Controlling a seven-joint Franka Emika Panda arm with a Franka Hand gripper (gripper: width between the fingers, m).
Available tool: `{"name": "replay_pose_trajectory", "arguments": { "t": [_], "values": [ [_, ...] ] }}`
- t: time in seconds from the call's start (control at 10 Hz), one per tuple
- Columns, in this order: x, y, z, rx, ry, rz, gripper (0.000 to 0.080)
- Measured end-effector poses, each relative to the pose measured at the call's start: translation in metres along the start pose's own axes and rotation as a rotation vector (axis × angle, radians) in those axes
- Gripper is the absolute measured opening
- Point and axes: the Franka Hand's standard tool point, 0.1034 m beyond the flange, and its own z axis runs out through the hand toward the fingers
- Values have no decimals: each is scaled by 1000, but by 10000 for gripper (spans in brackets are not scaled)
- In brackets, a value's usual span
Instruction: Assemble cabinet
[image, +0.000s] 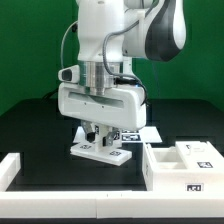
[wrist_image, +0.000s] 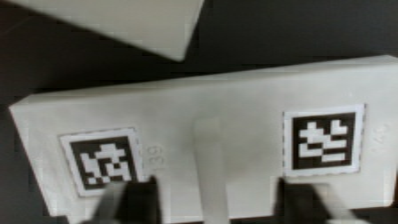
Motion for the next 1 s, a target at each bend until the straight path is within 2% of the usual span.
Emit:
{"name": "replay_pose_trajectory", "arguments": {
  "t": [0.1,0.2,0.7,0.8,1.0],
  "values": [
    [0,0,0,0,0,0,138],
    [0,0,0,0,1,0,55],
    [-2,-3,-1,3,-8,27,55],
    [-9,-14,-10,17,-51,84,55],
    [-10,-32,-34,36,-79,78,55]
  ]
}}
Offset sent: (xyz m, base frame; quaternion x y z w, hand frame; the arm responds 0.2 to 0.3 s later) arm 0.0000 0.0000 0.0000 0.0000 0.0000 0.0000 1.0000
